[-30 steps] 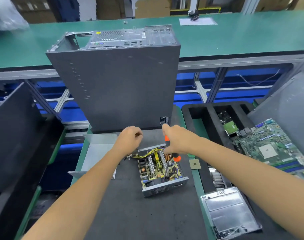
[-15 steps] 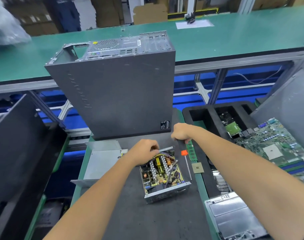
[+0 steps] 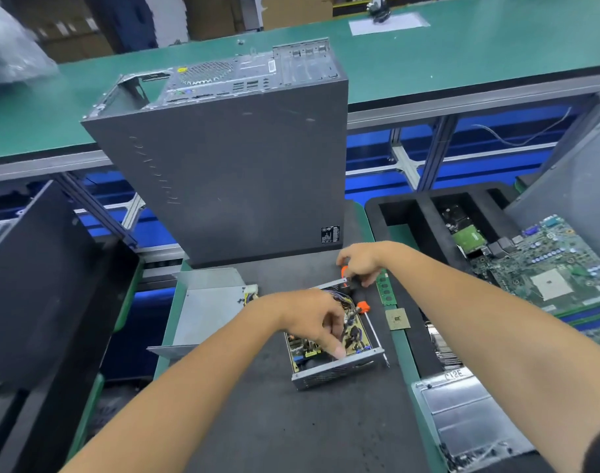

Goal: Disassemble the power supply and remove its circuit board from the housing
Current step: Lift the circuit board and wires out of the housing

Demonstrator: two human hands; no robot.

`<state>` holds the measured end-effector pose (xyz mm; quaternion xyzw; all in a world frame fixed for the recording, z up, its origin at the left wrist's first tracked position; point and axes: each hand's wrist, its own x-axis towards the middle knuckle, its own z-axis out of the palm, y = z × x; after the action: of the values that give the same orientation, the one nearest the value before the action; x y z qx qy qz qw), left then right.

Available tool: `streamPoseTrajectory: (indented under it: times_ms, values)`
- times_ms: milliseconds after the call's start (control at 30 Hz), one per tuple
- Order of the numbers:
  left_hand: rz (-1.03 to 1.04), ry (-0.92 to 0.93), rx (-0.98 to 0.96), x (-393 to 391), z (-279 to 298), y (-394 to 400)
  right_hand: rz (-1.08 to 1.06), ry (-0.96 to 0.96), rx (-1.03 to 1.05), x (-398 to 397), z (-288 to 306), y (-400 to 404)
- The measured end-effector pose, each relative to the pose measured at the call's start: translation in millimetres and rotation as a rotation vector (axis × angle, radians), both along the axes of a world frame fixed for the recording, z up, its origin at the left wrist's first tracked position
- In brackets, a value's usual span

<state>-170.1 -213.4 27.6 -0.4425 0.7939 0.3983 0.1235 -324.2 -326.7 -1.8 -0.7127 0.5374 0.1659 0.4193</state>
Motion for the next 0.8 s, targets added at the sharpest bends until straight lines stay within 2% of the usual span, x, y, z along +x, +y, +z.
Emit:
streamPoseTrajectory:
  times_ms: [100,167,300,400,500,633,800]
  values:
    - [-0.064,-0.081,0.004,-0.8,-6.4,3.8,0.077,0.033,-0.220,3.4,14.3,-1.9]
    - [-0.077,-0.102,0.040,0.5,-9.9,5.8,0.132,0.031,-0.295,8.1,24.4,0.3]
    - [-0.131,-0.206,0.126,-3.4,-13.8,3.5,0.320,0.056,-0.204,13.9,45.0,14.3]
    - [-0.138,-0.294,0.214,-11.6,-13.5,-1.7,0.424,0.142,-0.263,16.7,51.4,26.0]
    - [-0.133,-0.320,0.284,-15.7,-11.1,-5.3,0.437,0.139,-0.297,12.7,53.3,32.9]
    - [-0.141,-0.334,0.243,-18.0,-11.5,-5.7,0.428,0.075,-0.296,4.3,50.9,34.5]
    - [-0.137,-0.253,0.157,-16.5,-12.8,-1.4,0.393,0.032,-0.332,3.9,44.9,34.3]
